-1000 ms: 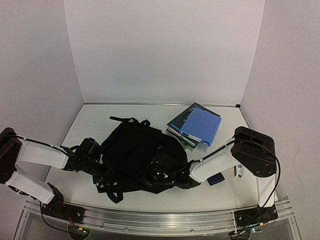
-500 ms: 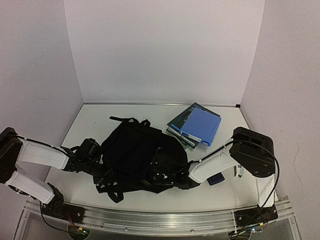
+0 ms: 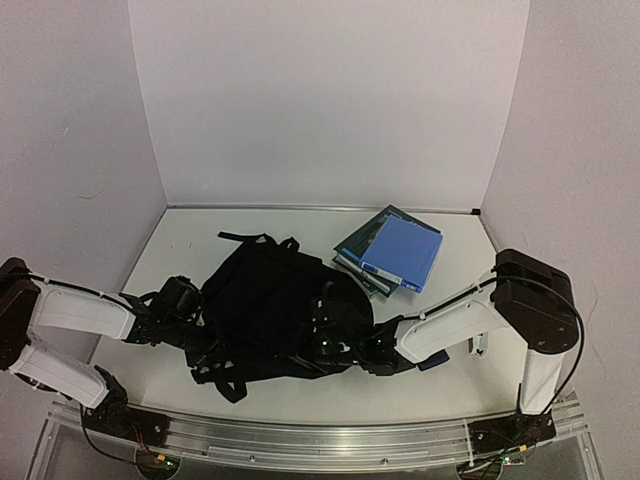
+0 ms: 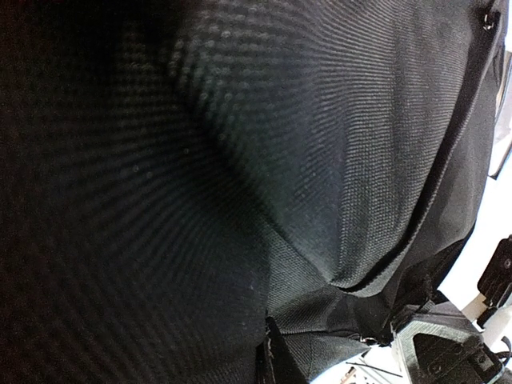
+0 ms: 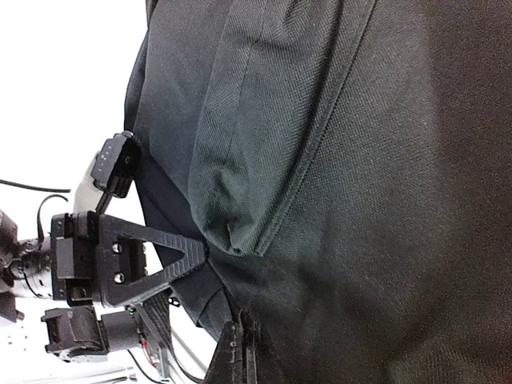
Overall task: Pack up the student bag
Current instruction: Unzip the student bag at the center of the board.
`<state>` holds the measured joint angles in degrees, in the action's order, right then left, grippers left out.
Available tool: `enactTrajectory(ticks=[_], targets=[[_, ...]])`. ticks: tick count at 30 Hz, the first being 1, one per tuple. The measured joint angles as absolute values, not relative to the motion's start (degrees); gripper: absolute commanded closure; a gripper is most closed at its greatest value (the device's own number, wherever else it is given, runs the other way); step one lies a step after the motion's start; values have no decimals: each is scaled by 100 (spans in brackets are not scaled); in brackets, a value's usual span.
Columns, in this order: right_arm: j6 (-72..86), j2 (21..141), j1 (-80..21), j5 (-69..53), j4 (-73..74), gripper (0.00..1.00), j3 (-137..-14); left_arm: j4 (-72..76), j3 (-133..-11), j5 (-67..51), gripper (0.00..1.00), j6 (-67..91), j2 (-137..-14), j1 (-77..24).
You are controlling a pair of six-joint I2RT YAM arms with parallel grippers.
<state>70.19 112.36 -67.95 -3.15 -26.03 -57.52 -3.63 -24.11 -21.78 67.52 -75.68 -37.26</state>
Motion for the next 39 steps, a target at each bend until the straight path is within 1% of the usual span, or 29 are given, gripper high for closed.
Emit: enactTrajectory(ticks=[9, 14, 27, 34, 36, 37, 38, 39], targets=[[6730, 11143, -6848, -197, -2550, 100, -5700, -434, -2445, -2052, 91, 6747, -7540, -3726], [6547, 10889, -6914, 29, -2325, 100, -5658, -653, -2571, -1932, 91, 6652, -7531, -3689], [6119, 10179, -6969, 738, -1533, 100, -5506, -1402, -2582, -1904, 91, 6101, -6936, -2598], [6050, 9983, -6940, 1053, -1291, 100, -5455, -1816, -2589, -1870, 90, 5823, -6599, -2433], [6066, 9983, -6916, 1055, -1270, 100, -5427, -1895, -2595, -1841, 86, 5767, -6549, -2427], [6070, 9983, -6900, 1050, -1256, 100, -5421, -1951, -2621, -1823, 80, 5729, -6540, -2426], [6068, 9983, -6876, 1044, -1243, 100, -5420, -2018, -2662, -1802, 73, 5695, -6539, -2421], [6065, 9983, -6856, 1036, -1235, 100, -5419, -2092, -2710, -1776, 60, 5618, -6539, -2418]])
